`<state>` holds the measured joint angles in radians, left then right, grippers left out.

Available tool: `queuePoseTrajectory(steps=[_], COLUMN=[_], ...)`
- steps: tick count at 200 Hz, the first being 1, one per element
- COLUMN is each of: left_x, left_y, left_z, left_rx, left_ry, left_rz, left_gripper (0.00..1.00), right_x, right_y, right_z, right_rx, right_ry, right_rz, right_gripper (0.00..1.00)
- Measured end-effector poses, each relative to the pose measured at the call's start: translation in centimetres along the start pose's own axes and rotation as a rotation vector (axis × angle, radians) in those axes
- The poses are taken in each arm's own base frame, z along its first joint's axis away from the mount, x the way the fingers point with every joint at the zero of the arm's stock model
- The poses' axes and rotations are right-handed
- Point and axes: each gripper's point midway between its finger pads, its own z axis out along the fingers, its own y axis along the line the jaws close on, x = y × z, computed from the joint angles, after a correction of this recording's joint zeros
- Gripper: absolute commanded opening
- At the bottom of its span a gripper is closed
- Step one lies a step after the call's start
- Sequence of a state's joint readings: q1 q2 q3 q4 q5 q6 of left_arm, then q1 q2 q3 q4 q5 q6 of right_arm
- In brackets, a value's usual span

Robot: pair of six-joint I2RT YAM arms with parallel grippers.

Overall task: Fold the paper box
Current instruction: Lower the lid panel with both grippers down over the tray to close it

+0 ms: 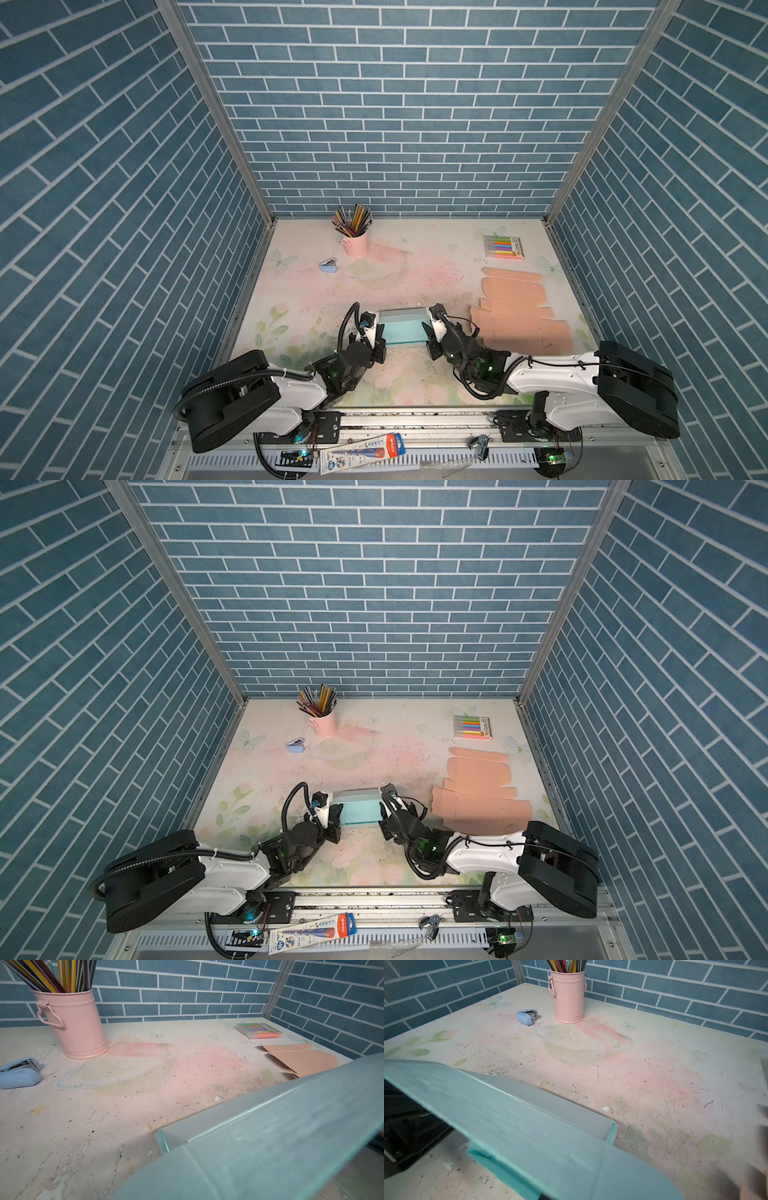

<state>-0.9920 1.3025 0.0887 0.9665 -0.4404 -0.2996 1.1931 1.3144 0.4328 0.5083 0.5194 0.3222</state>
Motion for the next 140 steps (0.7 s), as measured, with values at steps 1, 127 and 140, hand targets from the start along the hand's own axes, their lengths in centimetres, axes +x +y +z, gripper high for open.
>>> queuePoseTrajectory(steps=[1,127,140], left_x=[0.0,1.3,1.3], left_y=[0.0,-0.6,-0.7], left_z=[0.0,0.4,0.4], left_rx=[0.000,0.020,0.024], left_ry=[0.000,0.045,0.046], left_rz=[0.000,0.019,0.018], left_gripper=[0.10,0.11,0.16], right_x=[0.0,1.4,1.5], right_y=[0.0,-1.4,-1.5], right_z=[0.0,-2.0,-2.3], right_rx=[0.000,-0.002,-0.005], right_ry=[0.000,0.002,0.003], right_rz=[0.000,0.098,0.096], right_gripper=[0.32,0.63,0.64])
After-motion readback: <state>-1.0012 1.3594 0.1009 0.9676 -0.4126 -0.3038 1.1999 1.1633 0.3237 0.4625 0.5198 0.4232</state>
